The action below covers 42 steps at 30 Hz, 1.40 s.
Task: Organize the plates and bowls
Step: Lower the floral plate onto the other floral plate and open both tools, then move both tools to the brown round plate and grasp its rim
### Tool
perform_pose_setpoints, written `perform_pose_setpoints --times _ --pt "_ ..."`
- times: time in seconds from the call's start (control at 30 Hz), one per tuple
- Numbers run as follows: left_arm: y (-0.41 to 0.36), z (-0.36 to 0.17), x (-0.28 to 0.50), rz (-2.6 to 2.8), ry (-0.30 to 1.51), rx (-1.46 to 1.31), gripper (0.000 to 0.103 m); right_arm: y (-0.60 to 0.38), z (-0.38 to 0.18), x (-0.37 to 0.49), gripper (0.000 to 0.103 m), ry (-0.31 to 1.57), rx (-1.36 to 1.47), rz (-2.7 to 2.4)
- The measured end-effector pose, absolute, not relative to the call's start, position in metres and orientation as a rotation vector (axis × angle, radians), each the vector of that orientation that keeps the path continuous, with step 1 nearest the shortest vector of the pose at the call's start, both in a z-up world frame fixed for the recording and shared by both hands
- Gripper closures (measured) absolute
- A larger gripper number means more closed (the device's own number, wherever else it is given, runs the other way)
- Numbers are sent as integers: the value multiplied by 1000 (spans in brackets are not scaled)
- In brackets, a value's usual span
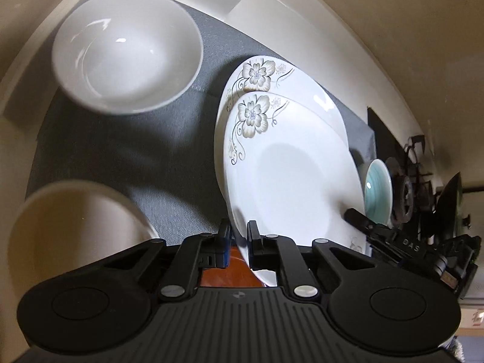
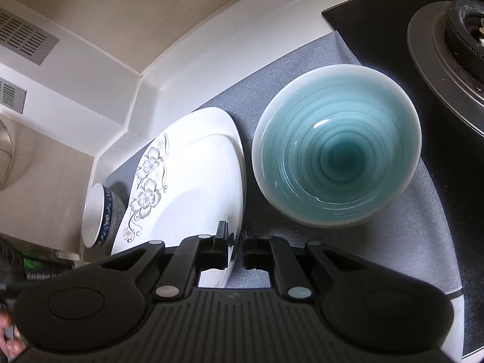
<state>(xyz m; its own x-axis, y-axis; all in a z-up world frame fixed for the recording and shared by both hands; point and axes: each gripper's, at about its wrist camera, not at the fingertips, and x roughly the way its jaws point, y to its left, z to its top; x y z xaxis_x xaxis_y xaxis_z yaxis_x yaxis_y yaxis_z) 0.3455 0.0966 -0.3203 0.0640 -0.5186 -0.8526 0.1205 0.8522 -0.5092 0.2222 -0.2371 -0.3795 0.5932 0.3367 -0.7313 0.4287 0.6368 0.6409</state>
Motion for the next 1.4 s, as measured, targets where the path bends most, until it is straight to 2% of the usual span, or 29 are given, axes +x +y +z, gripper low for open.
perform_pose_setpoints --times 0.1,0.17,0.3,0.33,0.5,0.57,0.6,0.8,1.03,1.3,1.37,1.4 --pt "99 -320 342 -496 1419 -351 92 -243 -387 220 91 975 1069 -106" --pt "94 -322 344 -500 1420 -353 92 -240 -384 221 88 995 1051 -109" --pt "94 -325 350 -499 1426 -366 93 -229 -373 220 72 1028 979 -62" --pt "95 -325 351 -500 1426 -367 93 -227 -371 218 71 1035 971 -55" --pt "96 -329 359 -509 1434 -383 93 -219 -366 207 71 1079 955 -109" --pt "95 -327 358 -520 1426 -380 93 -221 -368 200 79 1058 1014 -94" --pt "95 -327 358 -519 1426 -374 93 -220 -368 198 90 1047 1017 -87" --pt "100 -334 357 -490 1464 -416 94 -216 -376 202 92 980 999 -142" --pt "102 -330 339 -551 1446 -457 94 -202 -377 213 91 971 932 -193" --pt "92 -346 355 -528 1468 -416 92 -197 -377 217 89 983 871 -168" --pt "92 -343 353 -525 1458 -400 92 -195 -374 217 86 991 828 -159" --pt "92 -340 351 -515 1447 -379 93 -194 -372 216 74 1002 805 -163"
